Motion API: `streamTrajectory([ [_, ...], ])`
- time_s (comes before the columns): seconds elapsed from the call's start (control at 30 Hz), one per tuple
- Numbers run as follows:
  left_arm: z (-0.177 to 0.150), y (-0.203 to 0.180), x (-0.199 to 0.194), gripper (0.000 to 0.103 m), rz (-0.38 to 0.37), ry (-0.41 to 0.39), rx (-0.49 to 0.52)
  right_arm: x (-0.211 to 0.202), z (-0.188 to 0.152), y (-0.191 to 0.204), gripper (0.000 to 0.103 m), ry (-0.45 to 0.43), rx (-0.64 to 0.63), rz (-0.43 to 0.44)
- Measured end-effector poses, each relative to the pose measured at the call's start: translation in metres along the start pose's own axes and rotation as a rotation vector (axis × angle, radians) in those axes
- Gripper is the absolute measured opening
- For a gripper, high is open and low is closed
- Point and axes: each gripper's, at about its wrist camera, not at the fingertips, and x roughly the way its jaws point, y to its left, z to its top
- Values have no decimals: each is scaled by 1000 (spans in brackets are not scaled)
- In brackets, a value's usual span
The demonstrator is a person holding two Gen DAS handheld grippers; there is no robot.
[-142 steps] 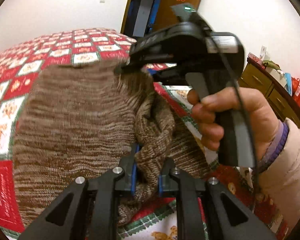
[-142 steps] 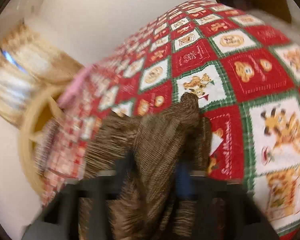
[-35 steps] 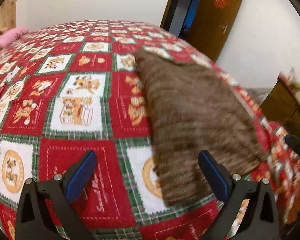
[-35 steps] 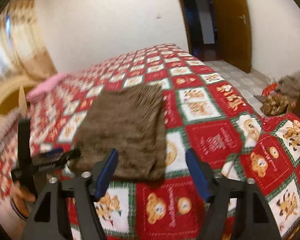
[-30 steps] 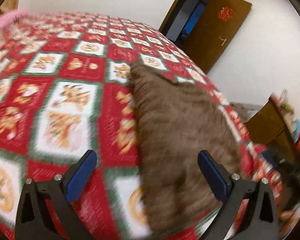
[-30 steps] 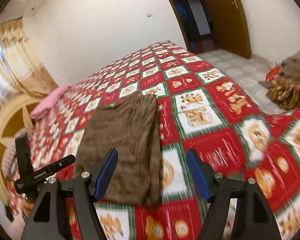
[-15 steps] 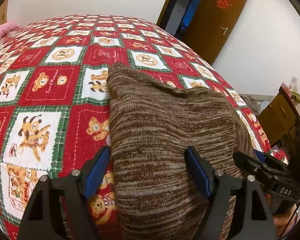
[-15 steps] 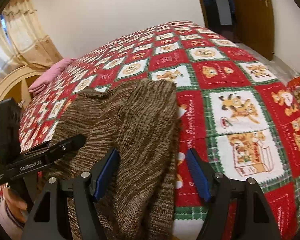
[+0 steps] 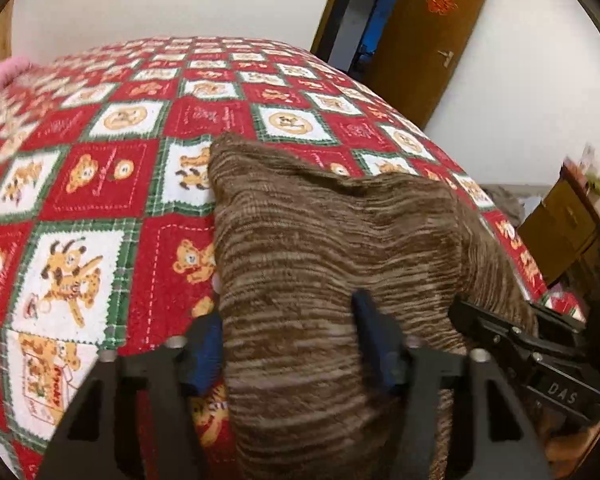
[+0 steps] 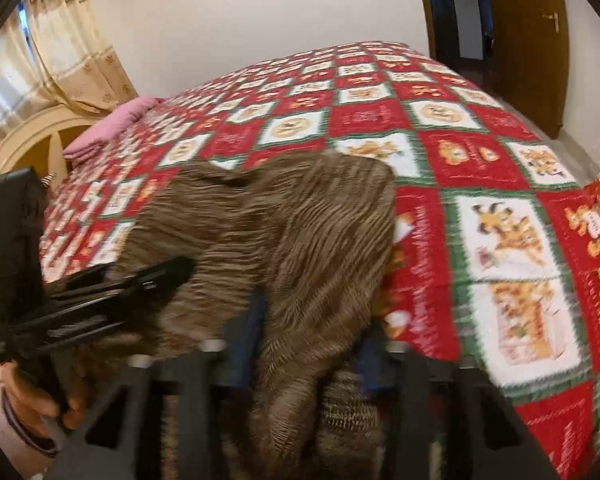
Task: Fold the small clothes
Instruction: 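Grasp the brown sweater edge with the left gripper while the right gripper grasps beside it, then lift the sweater with both grippers and fold it over onto itself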
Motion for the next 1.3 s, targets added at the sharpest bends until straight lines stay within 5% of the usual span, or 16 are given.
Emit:
streamTrajectory([
  [0.1, -4, -14, -13, 36, 51, -4, 69, -14, -4, 16, 26, -13, -3, -23],
  [0.2, -11, -17, -34, 30, 65, -21, 81, -37, -8, 31, 24, -45, 15, 26],
  [0.5, -38, -11, -124, 29, -37, -146, 35, -127, -41, 88, 22, -184, -5, 83],
  [0.73, -63, -15, -177, 29, -75, -168, 40, -180, -81, 115, 22, -234, 50, 125],
  [1.03, -92, -46, -198, 29, -95, -126, 93, -233, -130, 121, 22, -280, 70, 86],
  [1.3, -110, -61, -216, 29, -57, -138, 128, -258, -134, 131, 20, -316, 38, 63],
])
